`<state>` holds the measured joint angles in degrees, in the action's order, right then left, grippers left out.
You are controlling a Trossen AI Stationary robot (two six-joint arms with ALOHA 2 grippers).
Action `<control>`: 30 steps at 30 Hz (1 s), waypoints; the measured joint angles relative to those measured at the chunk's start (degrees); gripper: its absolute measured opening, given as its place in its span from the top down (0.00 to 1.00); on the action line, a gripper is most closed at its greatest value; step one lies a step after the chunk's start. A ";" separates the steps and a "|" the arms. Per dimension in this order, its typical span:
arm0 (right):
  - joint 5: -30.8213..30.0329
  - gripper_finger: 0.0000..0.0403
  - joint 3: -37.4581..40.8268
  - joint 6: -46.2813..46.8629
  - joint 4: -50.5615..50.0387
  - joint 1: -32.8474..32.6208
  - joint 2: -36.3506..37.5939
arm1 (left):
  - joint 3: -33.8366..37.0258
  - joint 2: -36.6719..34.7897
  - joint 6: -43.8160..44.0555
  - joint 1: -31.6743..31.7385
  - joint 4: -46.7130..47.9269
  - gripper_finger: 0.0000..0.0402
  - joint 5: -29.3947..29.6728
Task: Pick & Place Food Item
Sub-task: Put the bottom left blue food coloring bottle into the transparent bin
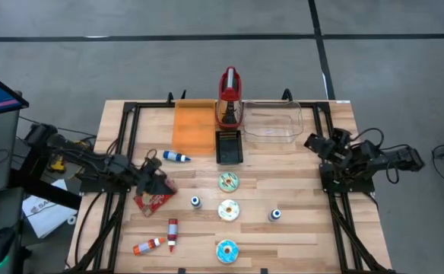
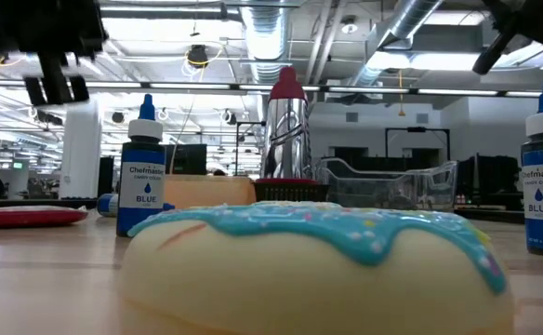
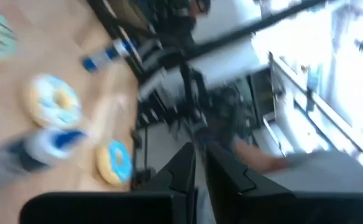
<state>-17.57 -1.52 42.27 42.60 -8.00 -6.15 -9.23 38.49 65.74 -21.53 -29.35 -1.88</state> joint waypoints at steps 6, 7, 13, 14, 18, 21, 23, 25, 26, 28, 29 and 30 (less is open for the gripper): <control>-3.33 1.00 -0.38 -0.12 -0.20 -2.46 -2.06 | -8.78 10.84 -1.00 -8.91 5.27 0.79 1.48; -3.48 1.00 -0.86 -0.30 -0.21 -2.80 -2.37 | -10.54 13.25 -1.27 -10.26 6.19 0.77 1.00; -3.49 1.00 -6.38 -5.65 -0.25 -5.20 -5.04 | -24.87 27.02 -13.38 -17.42 21.04 0.67 -5.00; -3.47 1.00 -7.40 -6.79 -0.36 -5.74 -5.50 | -27.54 28.70 -16.52 -18.14 25.38 0.66 -5.18; -3.49 1.00 -12.06 -10.27 -3.78 -7.87 -7.47 | -35.68 32.93 -26.63 -19.16 46.03 0.62 -3.10; -3.47 1.00 -15.94 -10.80 -10.13 -9.06 -8.55 | -38.61 33.09 -30.09 -18.69 56.75 0.60 3.03; -3.49 1.00 -18.53 -10.80 -15.55 -9.57 -9.20 | -38.82 31.56 -31.06 -17.27 58.39 0.58 6.76; -3.56 1.00 -20.99 -10.80 -20.23 -9.77 -9.88 | -38.86 28.95 -31.31 -14.88 58.07 0.55 9.77; -3.84 1.00 -22.11 -10.80 -22.40 -9.83 -10.20 | -38.86 27.41 -31.30 -13.59 58.08 0.54 10.80; -4.45 1.00 -24.23 -10.50 -26.96 -10.07 -10.70 | -38.88 24.17 -31.21 -10.63 58.12 0.50 12.44; -4.71 1.00 -25.22 -9.92 -29.55 -10.16 -10.89 | -38.88 22.55 -31.24 -9.25 58.40 0.48 12.95; -5.04 0.99 -26.25 -9.09 -32.44 -10.37 -11.07 | -38.88 20.85 -31.29 -7.84 58.76 0.46 13.04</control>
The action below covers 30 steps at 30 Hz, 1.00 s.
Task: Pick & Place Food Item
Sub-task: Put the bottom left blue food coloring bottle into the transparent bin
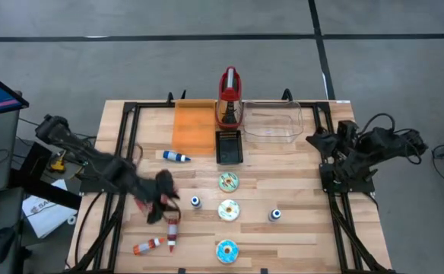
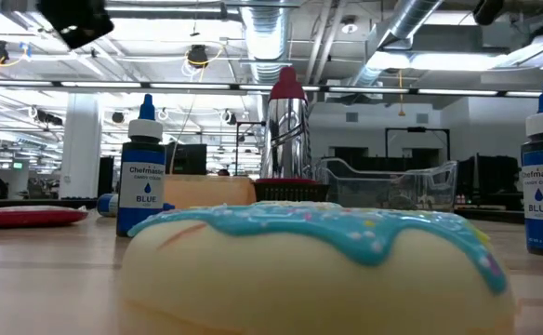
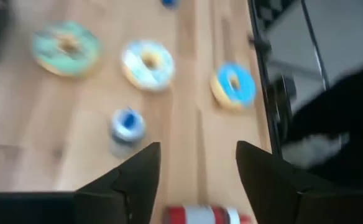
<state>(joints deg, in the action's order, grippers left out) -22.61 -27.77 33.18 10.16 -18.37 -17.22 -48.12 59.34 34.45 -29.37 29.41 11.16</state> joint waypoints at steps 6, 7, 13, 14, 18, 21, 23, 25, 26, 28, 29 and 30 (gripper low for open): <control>-0.27 0.90 -5.93 7.69 -17.11 -0.06 -2.66 | -0.02 -6.65 -5.85 4.44 1.51 0.40 -0.19; -0.13 0.88 -6.89 8.60 -18.72 -0.06 -3.67 | -0.04 -6.82 -7.24 4.36 1.43 0.40 -0.33; 0.44 0.80 -12.70 9.77 -26.50 -0.06 -10.52 | -0.04 -3.47 -13.11 1.10 1.55 0.40 -2.10; 0.48 0.79 -13.82 9.76 -27.59 -0.06 -11.72 | -0.04 -2.59 -13.49 0.50 1.53 0.40 -2.10; 1.74 0.77 -17.82 9.04 -31.38 -0.06 -15.87 | -0.04 1.39 -13.71 -0.60 1.19 0.39 -1.56; 2.32 0.76 -20.55 6.42 -32.33 -0.40 -18.95 | -0.04 4.08 -14.76 -0.53 -0.13 0.38 -0.70; 2.46 0.74 -22.10 4.39 -33.46 -1.01 -20.72 | -0.04 5.56 -14.92 -0.09 -1.48 0.38 0.00; 2.45 0.73 -23.71 3.22 -34.47 -1.54 -22.22 | -0.04 6.38 -14.88 0.23 -2.99 0.38 0.48; 2.47 0.72 -24.41 2.86 -35.00 -1.60 -22.83 | -0.04 6.71 -14.95 0.40 -3.73 0.38 1.33; 2.47 0.70 -25.61 2.34 -35.66 -1.73 -24.11 | -0.04 7.55 -15.28 1.02 -4.72 0.38 2.93; 2.45 0.69 -26.02 1.95 -35.61 -1.92 -24.67 | -0.04 8.12 -15.41 1.49 -5.05 0.38 3.75; 2.45 0.68 -26.39 1.40 -35.61 -1.94 -25.24 | -0.04 8.76 -15.42 1.98 -5.51 0.38 4.07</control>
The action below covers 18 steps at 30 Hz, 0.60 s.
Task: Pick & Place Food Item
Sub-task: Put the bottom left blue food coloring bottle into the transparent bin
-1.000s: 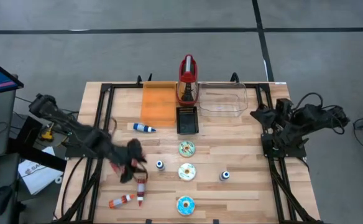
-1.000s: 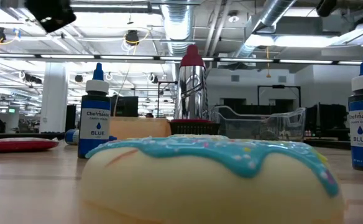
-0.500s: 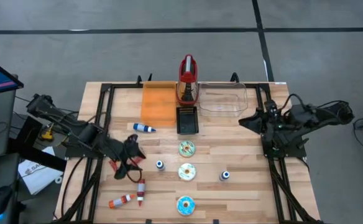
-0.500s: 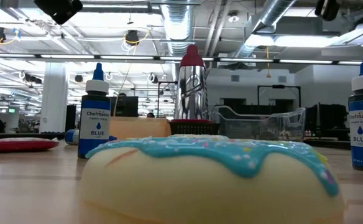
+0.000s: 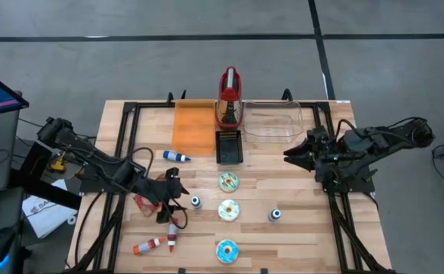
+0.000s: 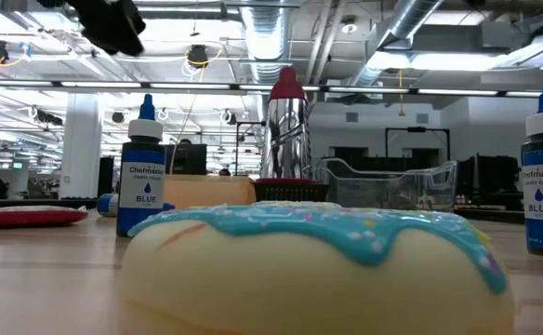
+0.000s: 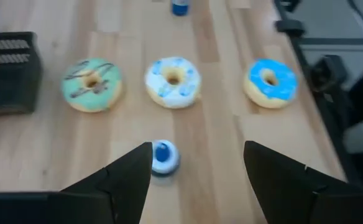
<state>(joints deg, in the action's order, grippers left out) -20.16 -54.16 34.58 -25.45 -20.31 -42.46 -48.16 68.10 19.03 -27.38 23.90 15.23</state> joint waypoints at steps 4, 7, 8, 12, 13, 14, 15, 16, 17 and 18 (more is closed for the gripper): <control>-0.02 0.65 -0.98 -0.76 0.28 -0.24 -2.29 | 0.02 3.49 0.00 0.86 -1.69 0.38 0.08; -0.02 0.64 -0.99 -0.71 0.24 -0.59 -3.56 | 0.06 6.21 -0.69 0.79 -2.53 0.38 0.00; -0.02 0.63 -0.97 -0.71 0.24 -0.70 -3.86 | 0.25 7.01 -0.68 0.79 -2.77 0.38 -0.01; -0.02 0.62 -0.97 -0.65 1.33 -1.46 -4.39 | 2.47 8.82 -0.61 0.79 -6.18 0.36 0.58; -0.02 0.62 -0.97 -0.54 1.45 -1.62 -4.39 | 3.21 8.94 -0.46 0.79 -7.77 0.36 1.09; -0.06 0.62 -0.97 -0.43 1.87 -1.88 -4.41 | 3.98 8.94 -0.08 0.79 -9.11 0.37 1.62; -0.32 0.62 -0.97 -0.11 2.09 -2.11 -4.41 | 4.74 8.94 0.53 0.85 -10.11 0.37 2.42; -0.76 0.63 -0.97 0.13 2.01 -2.37 -4.37 | 5.32 8.94 0.99 1.01 -10.55 0.37 3.15; -0.83 0.63 -0.97 0.37 2.00 -2.68 -4.37 | 5.75 8.94 1.29 1.18 -10.86 0.36 3.74; -0.86 0.63 -0.97 0.61 2.03 -2.98 -4.37 | 6.06 8.94 1.67 1.38 -10.96 0.36 3.95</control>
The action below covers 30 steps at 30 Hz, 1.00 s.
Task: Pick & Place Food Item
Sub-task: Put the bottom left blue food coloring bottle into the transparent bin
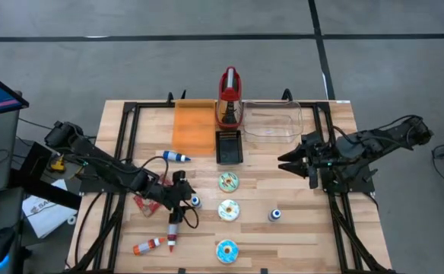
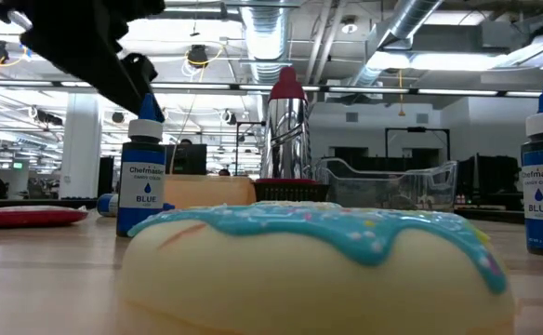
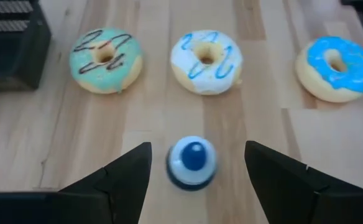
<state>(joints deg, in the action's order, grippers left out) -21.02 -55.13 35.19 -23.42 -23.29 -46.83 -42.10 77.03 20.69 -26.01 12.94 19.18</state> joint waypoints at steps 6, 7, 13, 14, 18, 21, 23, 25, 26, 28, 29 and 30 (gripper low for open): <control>-0.02 0.64 0.00 0.40 -0.01 -1.12 -0.37 | 3.29 -0.02 0.76 1.17 -5.13 0.37 -1.08; -0.02 0.64 0.00 0.39 -0.02 -1.10 -0.37 | 3.73 -0.02 0.80 1.30 -6.04 0.37 -1.14; -0.04 0.64 0.00 0.38 -0.02 -1.07 -0.37 | 4.41 -0.02 1.00 1.34 -6.57 0.37 -1.43; -0.04 0.64 0.00 0.38 -0.03 -1.07 -0.37 | 4.41 0.11 1.00 1.34 -6.76 0.38 -1.59; -0.04 0.64 0.00 0.36 -0.09 -1.00 -0.37 | 4.43 0.79 0.94 1.34 -7.05 0.42 -1.64; -0.06 0.64 0.00 0.34 -0.13 -0.96 -0.37 | 4.41 1.75 0.89 1.67 -8.23 0.47 -2.14; -0.06 0.64 0.00 0.32 -0.20 -0.96 -0.37 | 4.41 2.74 1.04 1.78 -9.40 0.50 -2.23; -0.06 0.64 0.00 0.31 -0.20 -0.96 -0.37 | 4.41 3.68 1.30 2.06 -10.25 0.55 -2.44; -0.06 0.64 0.00 0.29 -0.20 -0.96 -0.37 | 4.41 4.17 1.86 2.18 -10.99 0.58 -2.62; -0.10 0.64 0.00 0.32 -0.20 -0.96 -0.37 | 4.41 4.44 2.17 2.61 -11.74 0.65 -2.61; -0.25 0.64 0.00 0.32 -0.20 -0.96 -0.37 | 4.41 4.44 2.26 2.87 -12.28 0.69 -2.51; -0.52 0.64 0.00 0.32 -0.21 -0.96 -0.37 | 4.39 4.40 2.37 3.30 -12.53 0.73 -2.62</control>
<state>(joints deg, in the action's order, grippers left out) -21.54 -55.13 35.51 -23.63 -24.25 -47.20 -37.71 81.43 23.07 -22.71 0.42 16.56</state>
